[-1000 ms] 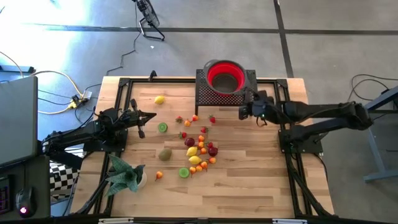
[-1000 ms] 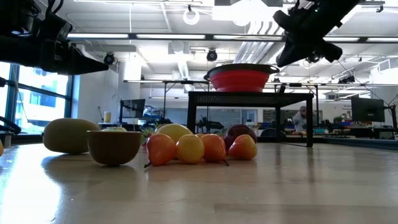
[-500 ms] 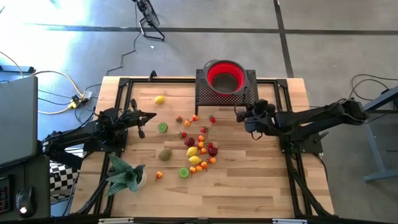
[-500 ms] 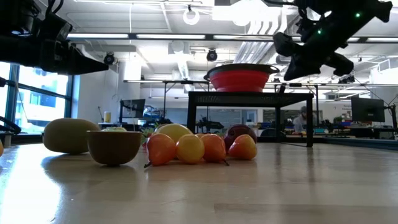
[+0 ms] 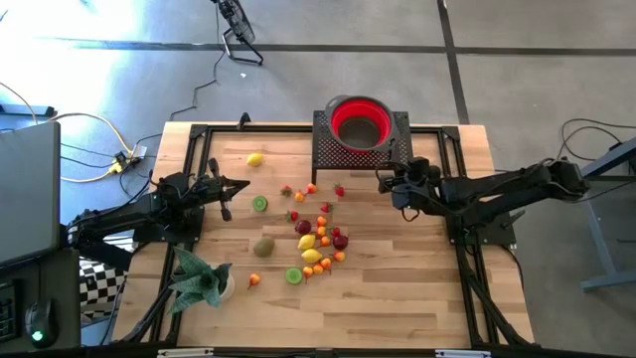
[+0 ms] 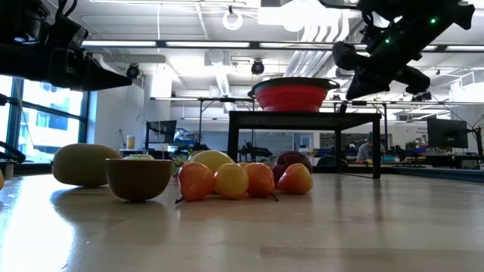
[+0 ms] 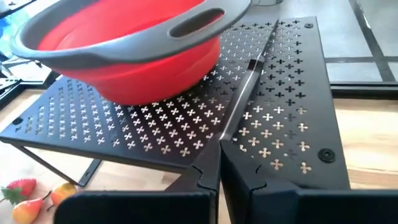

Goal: Pick & Place Fruit
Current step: Put the knife on the shelf

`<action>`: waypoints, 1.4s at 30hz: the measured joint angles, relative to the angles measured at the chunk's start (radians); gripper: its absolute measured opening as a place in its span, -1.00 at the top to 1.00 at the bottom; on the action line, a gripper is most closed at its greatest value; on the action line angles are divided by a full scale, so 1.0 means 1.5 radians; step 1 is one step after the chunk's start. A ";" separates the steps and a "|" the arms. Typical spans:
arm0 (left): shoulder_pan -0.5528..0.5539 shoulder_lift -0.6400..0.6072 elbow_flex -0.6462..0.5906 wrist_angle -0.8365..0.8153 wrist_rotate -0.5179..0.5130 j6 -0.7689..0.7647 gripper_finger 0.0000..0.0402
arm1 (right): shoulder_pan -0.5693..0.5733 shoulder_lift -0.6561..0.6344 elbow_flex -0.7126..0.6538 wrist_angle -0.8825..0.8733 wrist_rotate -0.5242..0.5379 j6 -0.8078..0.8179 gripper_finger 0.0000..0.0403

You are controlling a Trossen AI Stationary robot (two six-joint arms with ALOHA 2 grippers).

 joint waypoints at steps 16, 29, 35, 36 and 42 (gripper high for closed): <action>0.000 0.000 0.000 0.000 0.001 0.000 1.00 | -0.065 0.000 0.000 0.066 -0.087 -0.033 0.99; 0.000 0.000 0.000 0.000 -0.001 0.000 1.00 | -0.072 0.000 0.001 0.054 -0.098 -0.028 0.99; 0.000 0.000 0.000 0.000 -0.001 0.000 1.00 | -0.072 0.000 0.001 0.052 -0.094 -0.027 0.99; 0.000 0.000 0.000 0.000 -0.001 0.000 1.00 | -0.072 0.000 0.001 0.052 -0.094 -0.026 0.99; 0.000 0.000 0.000 0.000 -0.001 0.000 1.00 | -0.072 0.000 0.001 0.042 -0.090 -0.008 0.99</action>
